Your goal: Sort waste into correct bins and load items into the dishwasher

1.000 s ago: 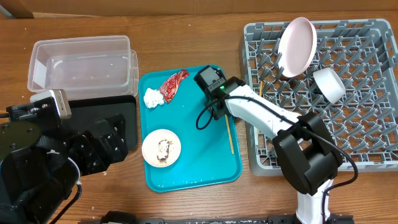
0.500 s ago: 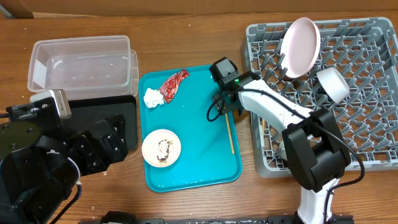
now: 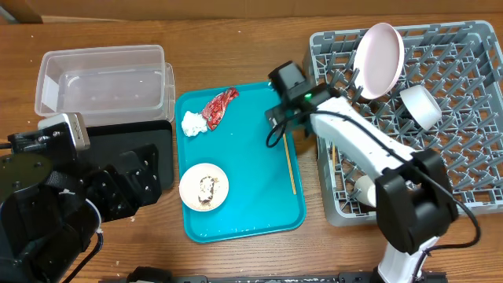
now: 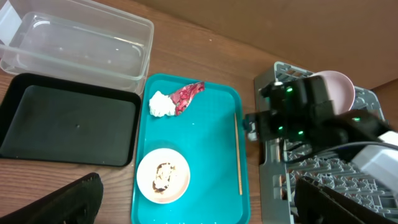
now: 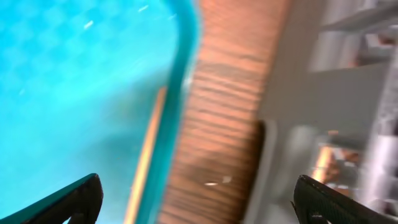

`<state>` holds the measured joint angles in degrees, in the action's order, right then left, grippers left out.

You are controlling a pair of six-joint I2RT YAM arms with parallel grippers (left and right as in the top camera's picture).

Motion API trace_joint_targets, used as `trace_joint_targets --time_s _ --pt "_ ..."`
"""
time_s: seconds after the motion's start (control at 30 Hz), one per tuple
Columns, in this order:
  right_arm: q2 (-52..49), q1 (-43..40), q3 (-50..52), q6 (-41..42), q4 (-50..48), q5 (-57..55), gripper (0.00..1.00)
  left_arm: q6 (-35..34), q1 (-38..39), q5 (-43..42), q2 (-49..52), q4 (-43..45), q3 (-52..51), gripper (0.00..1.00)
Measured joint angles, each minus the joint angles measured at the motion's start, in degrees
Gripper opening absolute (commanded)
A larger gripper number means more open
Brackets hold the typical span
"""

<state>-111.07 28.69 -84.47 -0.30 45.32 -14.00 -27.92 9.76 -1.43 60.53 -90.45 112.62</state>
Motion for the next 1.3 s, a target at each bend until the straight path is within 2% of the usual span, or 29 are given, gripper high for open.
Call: trace_joint_targets --time_s 0.03,0.07,0.13,0.27,0.33,0.47,0.57,0.67,0.73,0.83,1.07,1.3 --pt "0.1 -0.7 -0.2 -0.1 0.1 0.6 0.96 0.0 0.0 0.0 0.0 0.0 0.0 1.00" --pt "0.0 -1.0 -0.5 -0.3 0.0 1.1 0.88 0.0 0.0 0.0 0.0 0.0 0.0 1.00" --pt "0.0 -1.3 -0.5 -0.8 0.7 1.8 0.79 0.0 0.0 0.0 0.0 0.0 0.0 1.00" --pt "-1.4 -2.1 -0.6 -1.4 1.7 5.0 0.73 0.0 0.0 0.0 0.0 0.0 0.0 1.00" --pt "-2.3 -1.7 -0.6 -1.5 2.5 5.2 0.73 0.0 0.0 0.0 0.0 0.0 0.0 1.00" --pt "-3.0 0.0 -0.6 -1.4 3.3 3.6 0.83 0.0 0.0 0.0 0.0 0.0 0.0 1.00" --pt "-3.0 1.8 -0.6 -1.7 3.2 2.8 0.84 0.0 0.0 0.0 0.0 0.0 0.0 1.00" --pt "-3.0 4.2 -0.6 -3.9 2.9 2.6 0.80 0.0 0.0 0.0 0.0 0.0 0.0 1.00" --pt "-3.0 4.7 -0.6 -5.0 2.3 2.7 0.71 0.0 0.0 0.0 0.0 0.0 0.0 1.00" --pt "-3.0 1.8 -0.6 -5.7 1.0 4.0 0.64 0.0 0.0 0.0 0.0 0.0 0.0 1.00" --pt "-2.9 -9.9 -1.7 -5.1 0.2 17.4 0.61 0.0 0.0 0.0 0.0 0.0 0.0 1.00" --pt "-2.6 -12.8 -2.0 -4.7 4.2 23.8 0.70 0.0 0.0 0.0 0.0 0.0 0.0 1.00"
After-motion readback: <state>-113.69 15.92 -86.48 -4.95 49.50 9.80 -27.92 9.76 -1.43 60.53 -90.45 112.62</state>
